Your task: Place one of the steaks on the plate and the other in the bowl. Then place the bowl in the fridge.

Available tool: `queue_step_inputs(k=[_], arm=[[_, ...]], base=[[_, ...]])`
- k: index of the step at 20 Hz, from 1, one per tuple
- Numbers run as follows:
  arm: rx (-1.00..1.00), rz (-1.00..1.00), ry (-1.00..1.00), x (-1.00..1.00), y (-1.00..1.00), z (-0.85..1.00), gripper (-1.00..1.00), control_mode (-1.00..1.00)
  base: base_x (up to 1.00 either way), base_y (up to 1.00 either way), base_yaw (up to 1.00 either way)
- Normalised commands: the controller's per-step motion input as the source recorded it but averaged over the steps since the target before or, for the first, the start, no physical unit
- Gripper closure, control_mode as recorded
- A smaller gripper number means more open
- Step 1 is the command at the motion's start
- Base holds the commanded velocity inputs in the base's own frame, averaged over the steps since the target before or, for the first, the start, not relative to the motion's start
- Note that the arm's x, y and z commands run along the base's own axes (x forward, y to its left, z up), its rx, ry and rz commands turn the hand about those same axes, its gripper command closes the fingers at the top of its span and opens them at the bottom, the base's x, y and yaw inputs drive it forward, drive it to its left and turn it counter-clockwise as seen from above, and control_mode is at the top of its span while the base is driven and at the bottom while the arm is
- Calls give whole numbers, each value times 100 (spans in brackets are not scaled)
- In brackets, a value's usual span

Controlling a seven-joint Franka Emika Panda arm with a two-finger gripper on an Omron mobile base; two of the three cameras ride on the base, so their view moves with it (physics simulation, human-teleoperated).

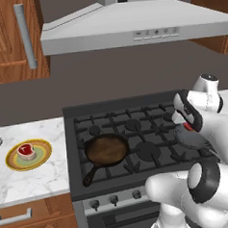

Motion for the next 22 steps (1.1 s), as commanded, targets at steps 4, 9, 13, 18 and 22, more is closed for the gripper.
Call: queue_step_inputs(k=[4, 9, 13, 18, 22], arm=[[-3, 4, 0, -29, 64, 45, 100, -100], [-1, 4, 0, -44, 56, 31, 100, -100], [-5, 1, -2, -23, 63, 17, 100, -100], [-4, 1, -3, -19, 70, 30, 100, -100], [-1, 2, 0, -31, 61, 30, 100, -100]], base=[[0, 0, 0], [0, 0, 0], [0, 0, 0], [0, 0, 0], [0, 0, 0]])
